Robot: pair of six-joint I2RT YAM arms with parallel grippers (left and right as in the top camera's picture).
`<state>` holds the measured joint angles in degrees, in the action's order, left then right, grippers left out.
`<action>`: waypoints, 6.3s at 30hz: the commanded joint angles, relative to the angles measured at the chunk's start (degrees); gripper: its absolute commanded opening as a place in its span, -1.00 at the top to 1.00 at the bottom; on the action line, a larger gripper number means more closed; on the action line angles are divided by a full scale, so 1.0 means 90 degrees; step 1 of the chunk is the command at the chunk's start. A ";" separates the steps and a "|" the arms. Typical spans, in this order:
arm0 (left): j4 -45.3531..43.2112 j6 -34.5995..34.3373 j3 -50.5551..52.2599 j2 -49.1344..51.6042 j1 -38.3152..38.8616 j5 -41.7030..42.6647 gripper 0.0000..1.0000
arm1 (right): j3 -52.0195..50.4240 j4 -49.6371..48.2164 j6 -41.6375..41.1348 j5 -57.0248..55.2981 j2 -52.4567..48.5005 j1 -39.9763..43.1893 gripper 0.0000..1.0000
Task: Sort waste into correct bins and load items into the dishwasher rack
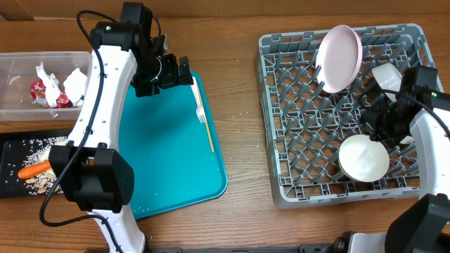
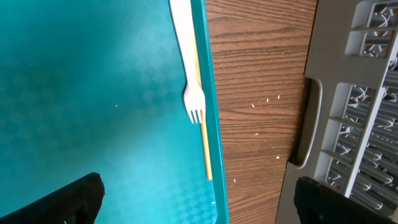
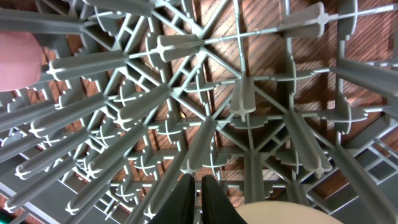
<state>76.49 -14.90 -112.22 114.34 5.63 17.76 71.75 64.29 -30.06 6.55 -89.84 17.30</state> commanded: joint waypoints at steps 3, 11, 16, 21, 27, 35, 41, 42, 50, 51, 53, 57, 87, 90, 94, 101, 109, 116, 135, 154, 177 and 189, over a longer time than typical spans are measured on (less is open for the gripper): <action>0.0000 -0.0041 -0.0044 -0.0165 0.0015 -0.0039 -1.00 | 0.0041 -0.0260 -0.0070 -0.0155 0.0010 -0.0005 0.91; 0.0019 -0.0039 -0.0044 -0.0165 0.0015 -0.0041 -1.00 | 0.1603 0.1035 -0.0034 -0.0537 0.0172 0.0002 0.92; -0.0010 -0.0041 -0.0044 -0.0165 0.0015 -0.0041 -1.00 | 0.2193 0.1933 -0.0017 -0.0629 0.0313 0.0002 0.85; -0.0017 -0.0041 -0.0044 -0.0165 0.0015 -0.0041 -1.00 | 0.1600 0.2271 -0.0024 -0.0595 0.0301 -0.0002 0.86; -0.0012 -0.0039 -0.0044 -0.0165 0.0015 -0.0041 -1.00 | 0.0396 0.1469 -0.0034 -0.0357 0.0296 -0.0005 0.86; -0.0010 -0.0039 -0.0044 -0.0165 0.0015 -0.0044 -1.00 | 0.0015 0.0595 -0.0056 -0.0289 0.0291 -0.0005 0.86; -0.0022 -0.0039 -0.0044 -0.0165 0.0015 -0.0041 -1.00 | 0.0012 0.0308 -0.0049 -0.0291 0.0029 -0.0005 0.82; -0.0027 -0.0039 -0.0044 -0.0165 0.0015 -0.0044 -1.00 | 0.0005 0.0257 -0.0049 -0.0291 -0.0029 -0.0005 0.82; -0.0022 -0.0039 -0.0044 -0.0165 0.0015 -0.0044 -1.00 | -0.0015 -0.0389 -0.0019 -0.0291 -0.0342 -0.0005 0.83; -0.0022 -0.0039 -0.0044 -0.0165 0.0015 -0.0044 -1.00 | -0.0015 -0.0454 -0.0017 -0.0291 -0.0362 -0.0005 0.83; -0.0027 -0.0039 -0.0044 -0.0165 0.0015 -0.0041 -1.00 | -0.0015 -0.0573 0.0007 -0.0291 -0.0413 -0.0005 0.82; -0.0029 -0.0039 -0.0044 -0.0165 0.0015 -0.0041 -1.00 | -0.0015 -0.0731 0.0061 -0.0289 -0.0542 -0.0007 0.82; -0.0005 -0.0041 -0.0044 -0.0165 0.0015 -0.0039 -1.00 | 0.0991 -0.0403 0.0148 -0.0418 -0.1066 -0.0780 0.92; -0.0005 -0.0041 -0.0044 -0.0165 0.0015 -0.0039 -1.00 | 0.1749 0.0248 0.0148 -0.0753 -0.1054 -0.0780 0.92; -0.0005 -0.0039 -0.0044 -0.0165 0.0015 -0.0041 -1.00 | 0.2873 0.1270 0.0146 -0.0891 -0.1001 -0.0772 0.92; -0.0002 -0.0039 -0.0044 -0.0165 0.0015 -0.0041 -1.00 | 0.3733 0.2861 -0.0430 -0.1477 -0.0595 -0.0772 0.92; -0.0002 -0.0034 -0.0044 -0.0165 0.0015 -0.0044 -1.00 | 0.3191 0.3609 -0.1022 -0.1897 0.0359 -0.0767 0.78; -0.0015 -0.0036 -0.0044 -0.0165 0.0015 -0.0041 -1.00 | 0.1574 0.3223 -0.1168 -0.1496 0.1343 -0.0481 -1.00; -0.0005 0.0012 -0.0044 -0.0165 0.0015 -0.0041 -1.00 | -0.1013 0.1552 -0.1564 -0.0644 0.1773 -0.0454 -0.42; 0.0041 0.0012 -0.0044 -0.0165 0.0015 -0.0041 -1.00 | -0.1010 0.1430 -0.1447 -0.0763 0.1768 -0.0461 0.82; 0.0080 0.0010 -0.0044 -0.0165 0.0015 -0.0041 -1.00 | 0.0420 0.1044 -0.1200 -0.3041 0.1768 -0.0461 0.92; 0.0010 0.0007 -0.0044 -0.0165 0.0015 -0.0024 -1.00 | 0.0413 0.1010 -0.2606 -0.5649 0.1530 -0.0930 0.92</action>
<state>76.97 -14.87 -112.22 114.34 5.63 17.74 73.95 73.45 -48.82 -34.61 -75.20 10.48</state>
